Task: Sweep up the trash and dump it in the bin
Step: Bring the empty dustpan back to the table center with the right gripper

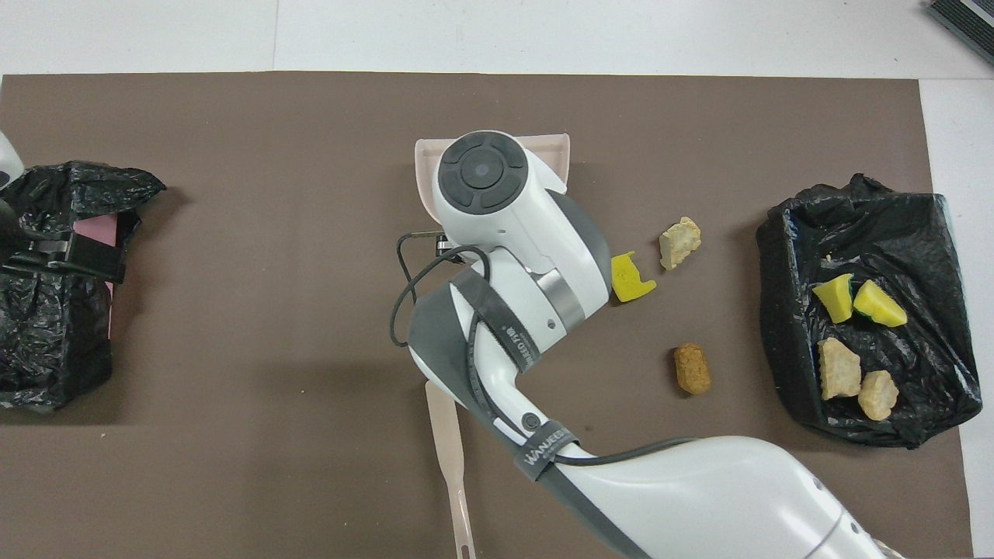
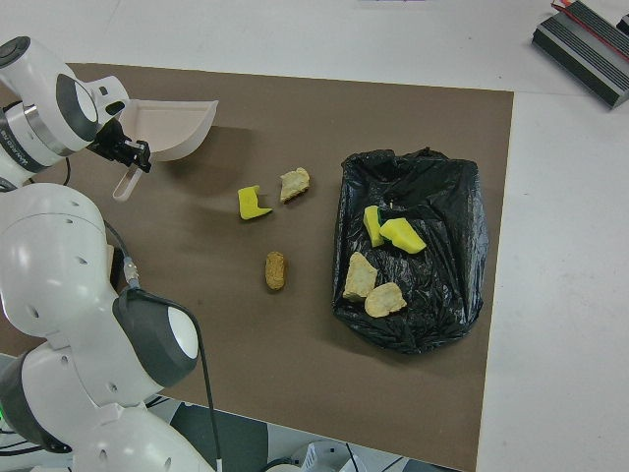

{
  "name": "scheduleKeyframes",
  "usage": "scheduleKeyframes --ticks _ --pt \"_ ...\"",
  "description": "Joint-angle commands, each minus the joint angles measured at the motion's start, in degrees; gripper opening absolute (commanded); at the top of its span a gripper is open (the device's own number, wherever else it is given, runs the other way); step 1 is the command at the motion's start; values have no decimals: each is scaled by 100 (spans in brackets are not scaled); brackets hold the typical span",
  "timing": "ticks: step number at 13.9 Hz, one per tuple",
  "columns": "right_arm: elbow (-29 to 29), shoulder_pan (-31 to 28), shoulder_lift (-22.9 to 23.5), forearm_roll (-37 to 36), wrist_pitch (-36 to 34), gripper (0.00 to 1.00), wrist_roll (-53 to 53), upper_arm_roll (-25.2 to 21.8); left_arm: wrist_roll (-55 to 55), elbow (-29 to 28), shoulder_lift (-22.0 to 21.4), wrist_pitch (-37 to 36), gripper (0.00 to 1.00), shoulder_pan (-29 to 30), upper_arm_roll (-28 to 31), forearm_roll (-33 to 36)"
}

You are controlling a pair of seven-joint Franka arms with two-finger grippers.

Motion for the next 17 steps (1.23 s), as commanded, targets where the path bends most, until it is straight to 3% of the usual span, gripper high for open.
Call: scheduleKeyframes --ticks 1,6,8,9,11,13,17 --pt "384 158 412 202 144 0 106 -12 67 -93 -70 38 100 -38 35 -60" --pt "261 211 597 587 557 3 18 6 49 -32 -35 65 100 -38 35 -60" --pt "208 194 580 641 567 18 18 6 -12 12 9 152 100 -38 35 -200" --pt "191 202 571 642 584 34 27 -3 5 12 9 257 100 -30 43 -244" --pt "7 211 510 589 602 54 27 -3 32 3 9 293 100 -38 35 -245" --pt "-29 211 483 632 532 70 115 -12 49 -32 0 311 100 -47 35 -253" --pt "-405 211 -209 650 304 74 123 -20 58 -84 44 442 100 -205 35 -236"
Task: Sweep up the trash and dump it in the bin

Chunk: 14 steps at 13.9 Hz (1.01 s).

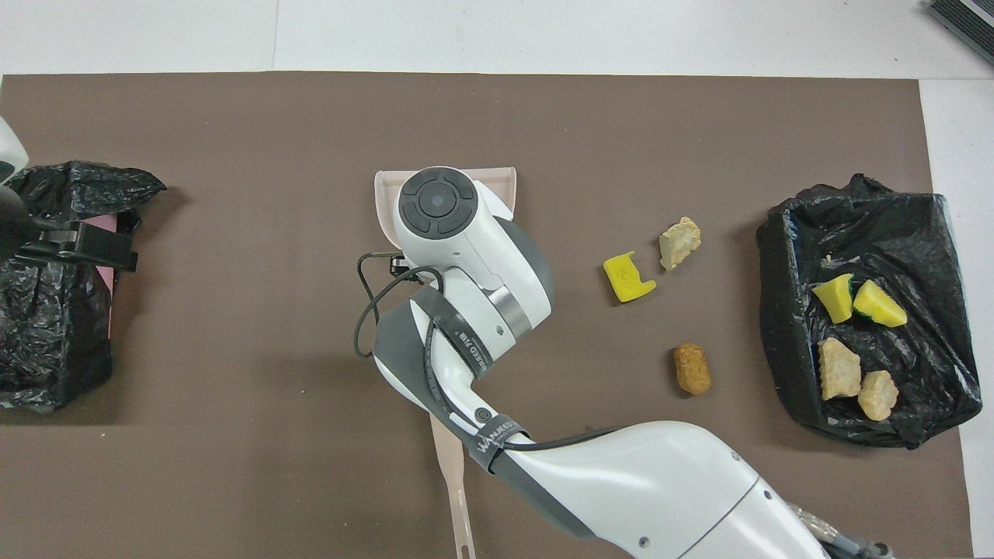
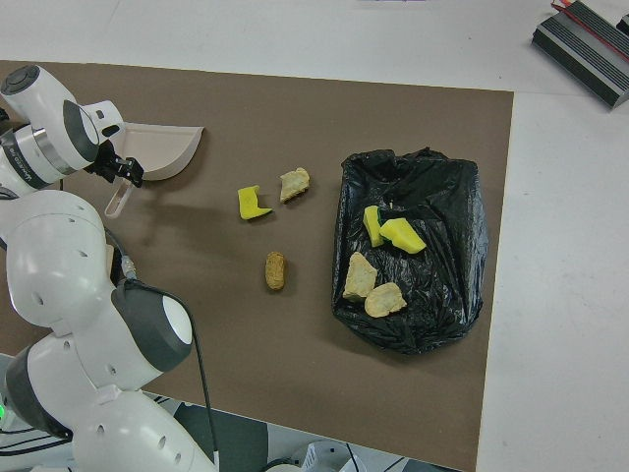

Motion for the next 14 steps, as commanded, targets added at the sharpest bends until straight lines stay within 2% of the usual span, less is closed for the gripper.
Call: scheduleKeyframes --ticks 1,3,6,7,9,10,14 --pt "-732 1 -824 157 -116 74 96 0 90 -110 20 235 100 -255 60 -36" --pt "-1285 28 -1403 157 -133 73 70 17 143 -232 73 428 100 -395 60 -36" --pt "-2498 211 -2441 227 -142 76 43 44 125 -443 196 832 100 -694 60 -36" --pt "-2771 369 -2635 331 -142 91 95 35 125 -479 301 929 100 -826 60 -19" --pt "-3421 580 -3030 394 -55 93 104 35 99 -479 520 1157 100 -1037 60 -19" --pt "-3737 756 -3224 437 33 100 174 35 90 -488 617 1280 100 -1177 60 -19" --pt "-5065 1161 -3971 737 833 100 500 44 -207 -715 951 1903 100 -1739 60 -19"
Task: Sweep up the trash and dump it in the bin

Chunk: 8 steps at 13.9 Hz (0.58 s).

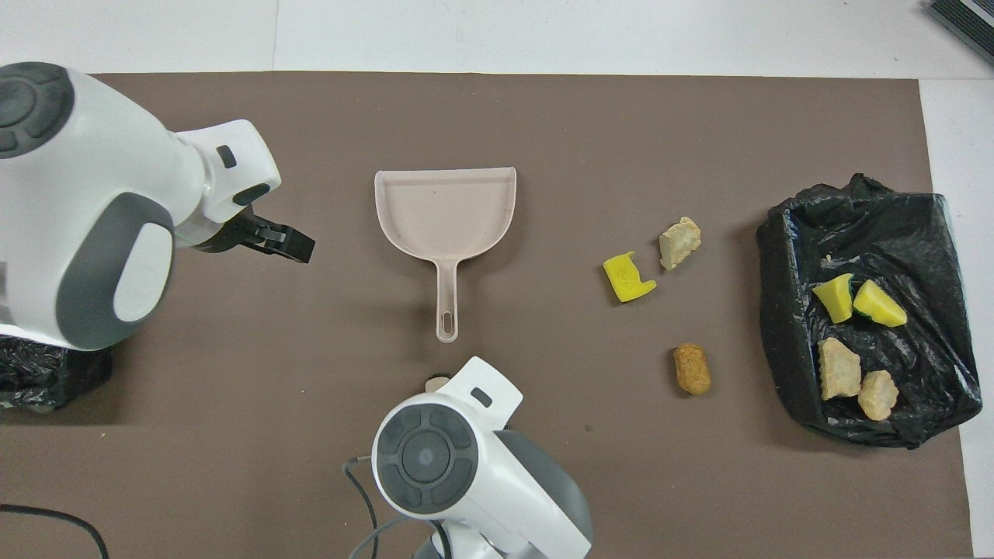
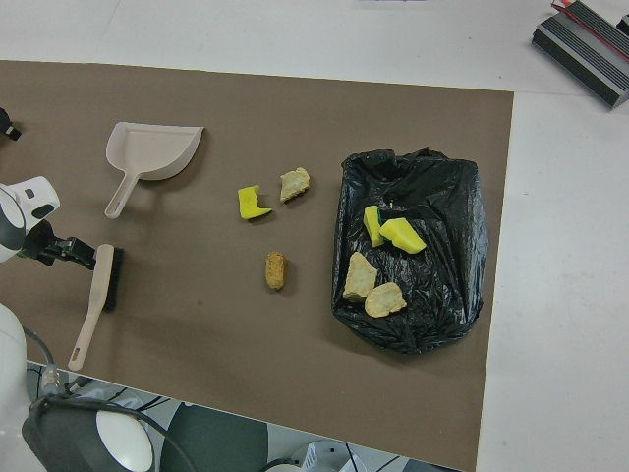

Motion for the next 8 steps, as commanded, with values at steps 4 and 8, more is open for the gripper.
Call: scheduleKeyframes --ticks 4,8 --pt "-1423 381 -604 166 873 100 196 -19 -779 -389 496 1101 100 -980 86 -26" --pt "-1705 548 -534 166 1201 100 231 -19 -1824 -398 708 1330 100 -1507 86 -26"
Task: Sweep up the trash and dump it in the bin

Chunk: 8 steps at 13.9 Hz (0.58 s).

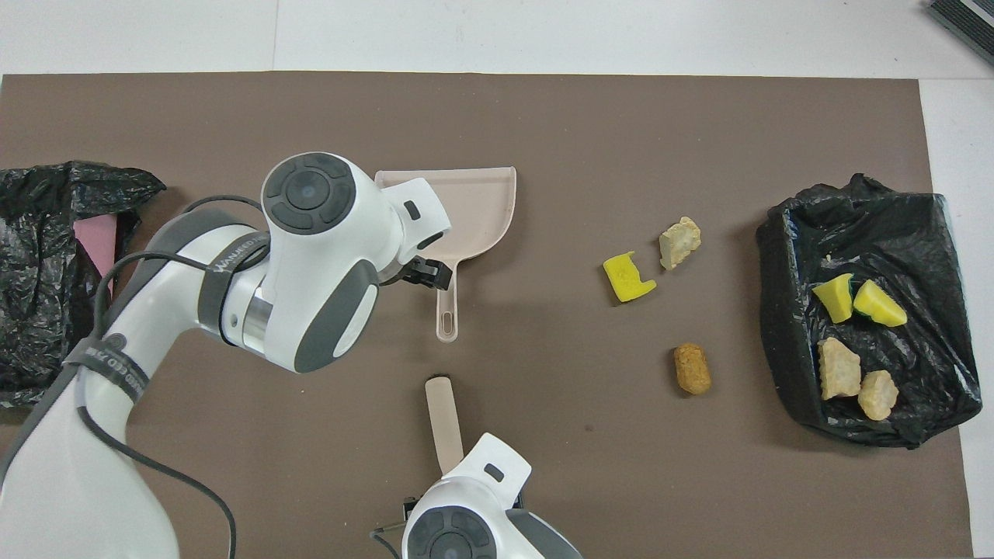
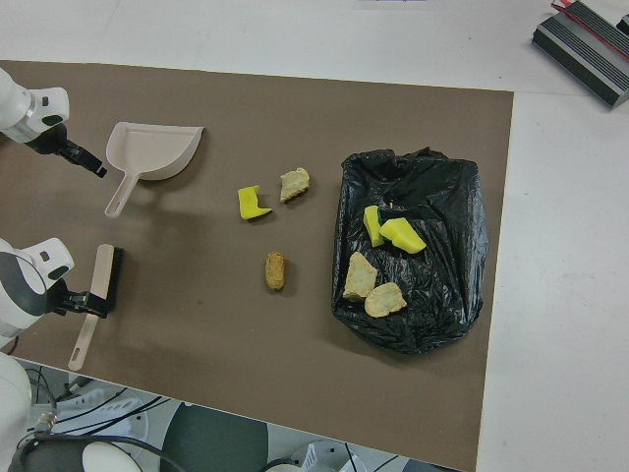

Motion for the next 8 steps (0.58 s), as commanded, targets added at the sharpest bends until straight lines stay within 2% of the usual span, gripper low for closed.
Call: scheduleKeyframes --ticks 1,4,7,8 --pt "-236 75 -80 147 185 100 100 -18 -493 -55 72 199 100 -296 97 -26" --pt "-429 285 -80 489 475 100 92 -9 -811 -55 222 287 100 -411 106 -17" --pt "-465 303 -80 499 476 100 21 -9 -1030 -160 346 462 100 -402 97 -34" --pt "-482 303 -71 499 476 97 13 -9 -1039 -195 354 498 100 -402 97 -52"
